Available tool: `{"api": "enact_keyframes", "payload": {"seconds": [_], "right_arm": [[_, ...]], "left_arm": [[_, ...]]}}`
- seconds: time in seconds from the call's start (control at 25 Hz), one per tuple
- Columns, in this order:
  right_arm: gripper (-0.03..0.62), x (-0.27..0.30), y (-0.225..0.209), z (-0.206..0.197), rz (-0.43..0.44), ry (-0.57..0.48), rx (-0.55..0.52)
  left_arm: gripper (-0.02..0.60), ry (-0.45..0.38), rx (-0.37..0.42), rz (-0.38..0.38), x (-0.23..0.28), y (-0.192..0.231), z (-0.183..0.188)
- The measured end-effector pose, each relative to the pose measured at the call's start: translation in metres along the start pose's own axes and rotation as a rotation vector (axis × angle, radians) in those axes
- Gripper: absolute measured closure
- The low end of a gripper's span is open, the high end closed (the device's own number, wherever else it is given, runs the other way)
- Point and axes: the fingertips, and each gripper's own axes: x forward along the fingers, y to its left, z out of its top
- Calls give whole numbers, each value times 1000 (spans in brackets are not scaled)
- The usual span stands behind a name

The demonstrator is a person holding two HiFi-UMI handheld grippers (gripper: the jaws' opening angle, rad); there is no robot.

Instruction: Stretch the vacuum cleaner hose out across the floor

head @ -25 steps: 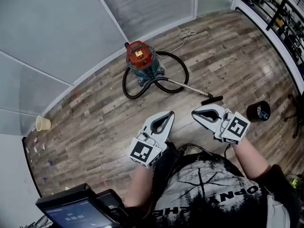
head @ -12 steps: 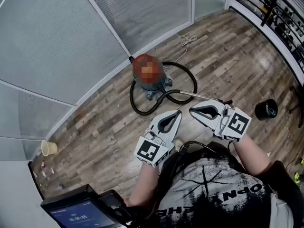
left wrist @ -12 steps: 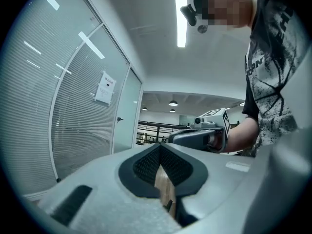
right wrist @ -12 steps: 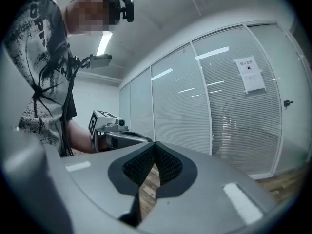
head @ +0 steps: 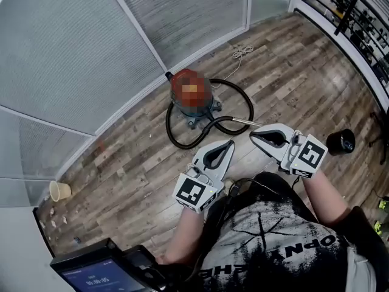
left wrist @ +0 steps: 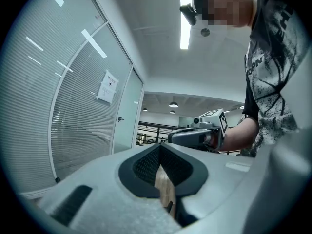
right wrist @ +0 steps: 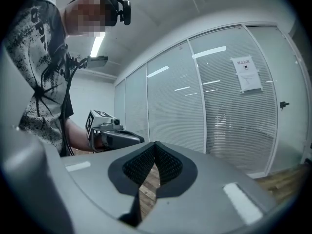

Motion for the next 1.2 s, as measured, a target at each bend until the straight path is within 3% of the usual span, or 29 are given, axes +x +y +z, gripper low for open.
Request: {"api": "enact_keyframes", "payload": {"seconds": [0.2,0.56,0.72,0.84,0.96,1.2], "right_arm": [[586,-15,-37,3,-10,-11,7],[586,-59,-95,-10,42,-8,21],[585,-80,-115,-22,106,-49,139],[551,-90,-131,-38,95,-58,170],[528,-95,-146,-59,69,-25,185],[462,-92,-176,-107,-14,129,161]], "left_arm": [[581,3,-12,17,17,2,2],[581,56,-18,126,64,-3,0],[581,75,-21,153,91,-9,-1],[581,55,-15,180,105,-5,2],[581,42,-14,196,116,1,3],[581,102,-37,157,134,22,-22]]}}
